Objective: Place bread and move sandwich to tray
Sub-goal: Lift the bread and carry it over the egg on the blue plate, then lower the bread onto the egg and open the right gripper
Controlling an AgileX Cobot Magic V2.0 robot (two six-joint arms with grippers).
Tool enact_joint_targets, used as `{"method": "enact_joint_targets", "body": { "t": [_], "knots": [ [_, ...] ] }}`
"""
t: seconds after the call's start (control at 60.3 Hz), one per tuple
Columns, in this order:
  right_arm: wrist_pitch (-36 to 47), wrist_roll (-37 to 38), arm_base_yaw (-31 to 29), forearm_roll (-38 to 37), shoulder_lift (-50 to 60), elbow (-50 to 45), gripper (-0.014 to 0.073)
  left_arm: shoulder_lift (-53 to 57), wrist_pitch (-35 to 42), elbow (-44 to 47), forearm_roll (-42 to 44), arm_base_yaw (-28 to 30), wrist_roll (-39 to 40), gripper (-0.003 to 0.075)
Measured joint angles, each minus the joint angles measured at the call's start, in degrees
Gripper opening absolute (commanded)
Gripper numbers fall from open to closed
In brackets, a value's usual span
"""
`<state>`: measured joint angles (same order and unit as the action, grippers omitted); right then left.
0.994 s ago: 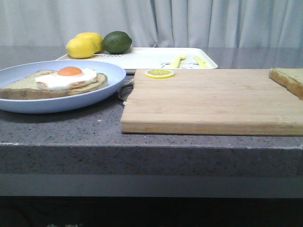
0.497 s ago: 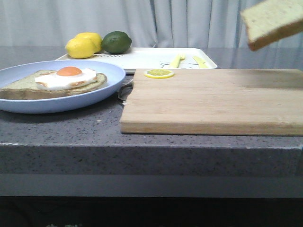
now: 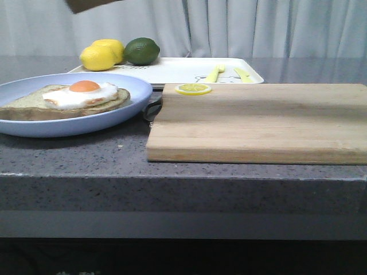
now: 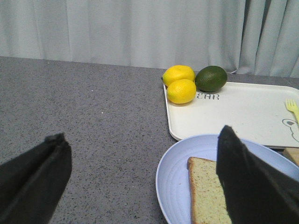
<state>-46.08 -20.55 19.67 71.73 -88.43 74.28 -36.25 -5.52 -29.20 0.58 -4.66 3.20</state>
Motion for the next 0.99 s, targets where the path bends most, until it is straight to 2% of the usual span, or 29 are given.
{"method": "enact_joint_targets", "body": {
  "t": [0.116,0.298,0.414,0.729,0.862,0.994],
  "knots": [
    [9.14,-0.10,6.98,4.66,-2.80,-0.39,-0.0076,0.00,0.00,0.00,0.00,0.00,0.00,0.0618],
    [19.42,-0.10,13.12,14.93,-9.72,-0.49,-0.0076,0.00,0.00,0.00,0.00,0.00,0.00,0.0618],
    [21.09,-0.10,13.77,18.64,-14.18,-0.49,-0.0076,0.00,0.00,0.00,0.00,0.00,0.00,0.0618],
    [21.14,-0.22,13.77,20.29,-18.77,-0.49,-0.0070,0.00,0.00,0.00,0.00,0.00,0.00,0.0618],
    [21.38,-0.22,13.77,20.29,-18.77,-0.49,0.0020,0.00,0.00,0.00,0.00,0.00,0.00,0.0618],
    [21.38,-0.34,13.77,20.29,-18.77,-0.49,0.0176,0.00,0.00,0.00,0.00,0.00,0.00,0.0618]
  ]
}}
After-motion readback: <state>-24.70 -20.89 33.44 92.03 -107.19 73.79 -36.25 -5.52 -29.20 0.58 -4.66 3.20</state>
